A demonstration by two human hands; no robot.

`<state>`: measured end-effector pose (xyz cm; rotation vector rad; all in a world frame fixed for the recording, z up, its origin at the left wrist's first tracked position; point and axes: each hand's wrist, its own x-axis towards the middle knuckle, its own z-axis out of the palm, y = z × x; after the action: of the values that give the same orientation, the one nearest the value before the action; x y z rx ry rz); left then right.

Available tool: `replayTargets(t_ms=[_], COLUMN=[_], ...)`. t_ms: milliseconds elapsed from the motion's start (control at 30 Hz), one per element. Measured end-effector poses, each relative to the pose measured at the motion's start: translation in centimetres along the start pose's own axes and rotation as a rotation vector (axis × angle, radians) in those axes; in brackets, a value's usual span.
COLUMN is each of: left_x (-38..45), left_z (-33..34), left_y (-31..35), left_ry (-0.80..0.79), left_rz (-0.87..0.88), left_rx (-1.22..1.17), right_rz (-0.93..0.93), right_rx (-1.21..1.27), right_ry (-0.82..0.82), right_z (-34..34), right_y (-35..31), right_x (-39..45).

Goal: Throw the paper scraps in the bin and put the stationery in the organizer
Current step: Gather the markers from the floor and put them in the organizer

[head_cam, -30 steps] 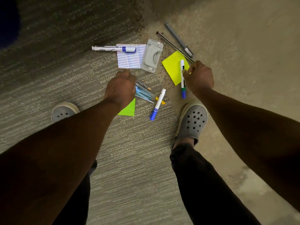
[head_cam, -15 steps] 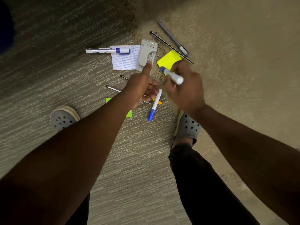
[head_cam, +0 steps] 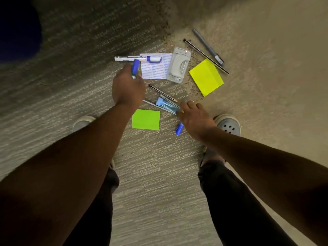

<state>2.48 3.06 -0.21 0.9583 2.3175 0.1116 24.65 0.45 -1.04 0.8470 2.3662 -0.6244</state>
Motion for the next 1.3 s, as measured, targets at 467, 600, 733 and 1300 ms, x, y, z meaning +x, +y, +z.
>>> replayTargets(t_ms=[467,600,733,1300], left_x=[5.5,0.2,-6.6,-24.0], left_z=[-1.0,-5.0,-12.7,-49.9], left_y=[-2.1,-2.6,-1.2,6.7], left_ry=[-0.09,-0.122,-0.153,-0.274], left_rz=[0.243,-0.079,-0.231,0.115], left_rx=[0.457,-0.198,-0.615,-0.658], right_rz=[0.085,0.341,0.498,0.164], right_rx=[0.332,0.831,1.162,1.85], right_ry=[0.207,0.363,0.402,0.203], right_z=[-0.9,-6.7,-14.7,-50.3], right_y=[0.0,-3.0,-6.3,-23.9], right_x=[-1.3,-2.2,-2.2,-17.2])
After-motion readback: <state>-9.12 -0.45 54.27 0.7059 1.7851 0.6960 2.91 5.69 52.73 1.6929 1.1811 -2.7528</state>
